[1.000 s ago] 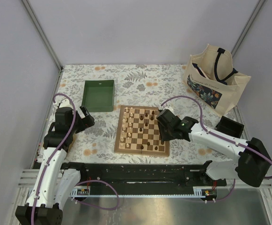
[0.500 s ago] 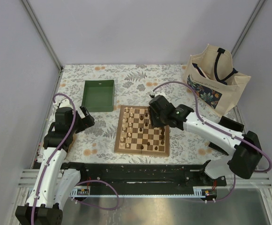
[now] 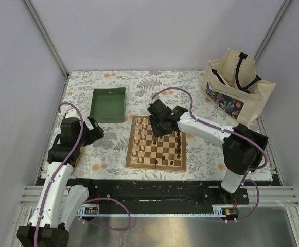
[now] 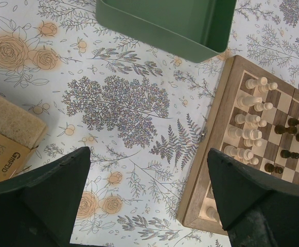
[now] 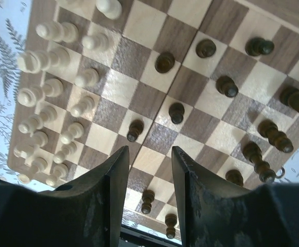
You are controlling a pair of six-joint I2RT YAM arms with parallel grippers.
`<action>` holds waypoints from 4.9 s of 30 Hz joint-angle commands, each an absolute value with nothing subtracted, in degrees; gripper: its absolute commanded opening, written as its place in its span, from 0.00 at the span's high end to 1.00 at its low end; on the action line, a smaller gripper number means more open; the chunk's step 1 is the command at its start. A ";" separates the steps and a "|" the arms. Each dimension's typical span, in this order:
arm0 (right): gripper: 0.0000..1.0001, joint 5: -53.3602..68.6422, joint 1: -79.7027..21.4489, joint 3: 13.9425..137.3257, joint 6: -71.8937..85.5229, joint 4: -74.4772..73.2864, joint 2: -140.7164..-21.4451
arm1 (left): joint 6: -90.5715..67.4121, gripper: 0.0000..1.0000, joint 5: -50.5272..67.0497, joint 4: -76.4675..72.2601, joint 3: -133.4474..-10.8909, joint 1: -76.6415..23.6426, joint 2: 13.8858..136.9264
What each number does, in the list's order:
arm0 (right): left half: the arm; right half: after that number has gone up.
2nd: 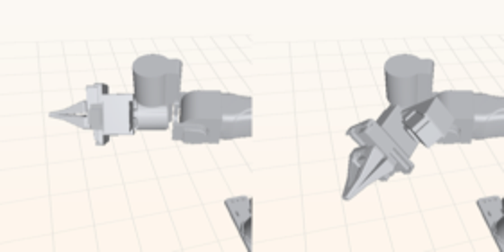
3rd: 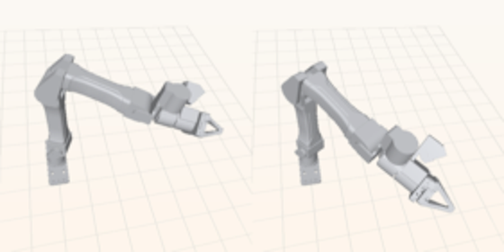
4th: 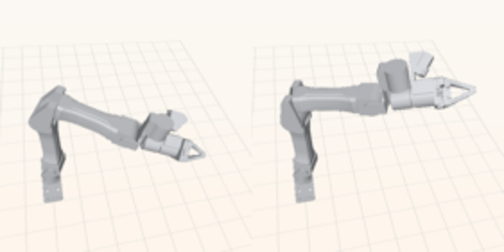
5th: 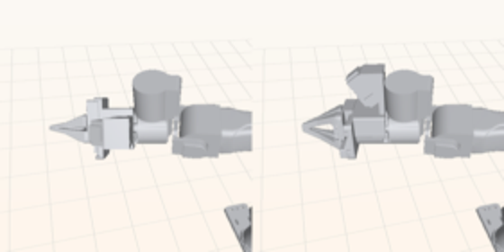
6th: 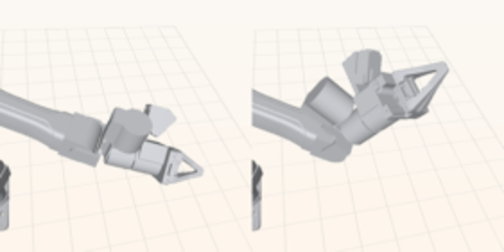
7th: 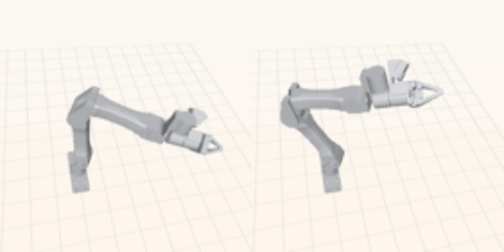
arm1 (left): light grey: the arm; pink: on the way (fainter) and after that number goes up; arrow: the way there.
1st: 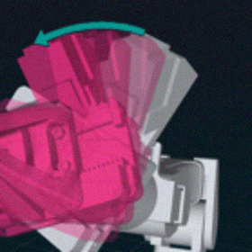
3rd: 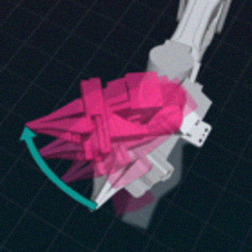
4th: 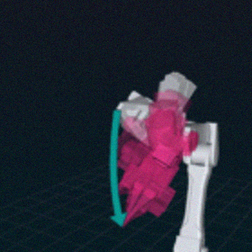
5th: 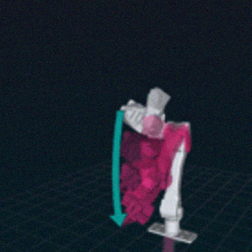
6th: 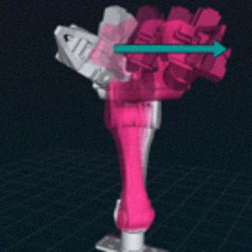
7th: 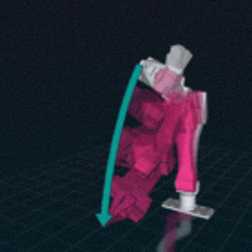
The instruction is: Set up the chess pieces on the board
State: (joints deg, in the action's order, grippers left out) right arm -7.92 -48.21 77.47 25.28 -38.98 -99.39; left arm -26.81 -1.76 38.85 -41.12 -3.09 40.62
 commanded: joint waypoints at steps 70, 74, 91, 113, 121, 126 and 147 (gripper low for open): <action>0.65 -5.98 -42.89 92.37 23.55 -36.47 -115.75 | -26.54 0.01 -0.88 35.69 -42.01 -2.81 40.78; 0.73 -5.89 -42.80 91.85 23.29 -37.00 -114.79 | -26.54 0.01 -0.88 35.77 -42.10 -2.81 40.69; 0.79 -4.31 -43.50 62.78 28.91 -37.18 -76.32 | -26.46 0.01 -0.79 35.69 -42.01 -2.81 40.69; 0.80 -2.64 -49.31 43.95 32.08 -38.41 -63.89 | -26.46 0.01 -0.88 35.77 -42.01 -2.81 40.78; 0.80 -4.22 -51.15 43.51 31.82 -37.00 -68.02 | -26.46 0.01 -0.97 35.86 -42.10 -2.81 40.61; 0.80 -5.36 -51.77 42.98 32.43 -35.51 -68.73 | -26.46 0.01 -0.88 35.86 -42.01 -2.81 40.78; 0.76 -7.83 -53.00 40.78 34.19 -31.29 -71.80 | -26.37 0.01 -0.79 35.77 -41.92 -2.81 40.87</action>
State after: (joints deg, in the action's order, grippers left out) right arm -6.59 -52.34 41.39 33.12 -33.63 -71.33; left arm -26.81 -1.69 38.87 -41.12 -3.09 40.62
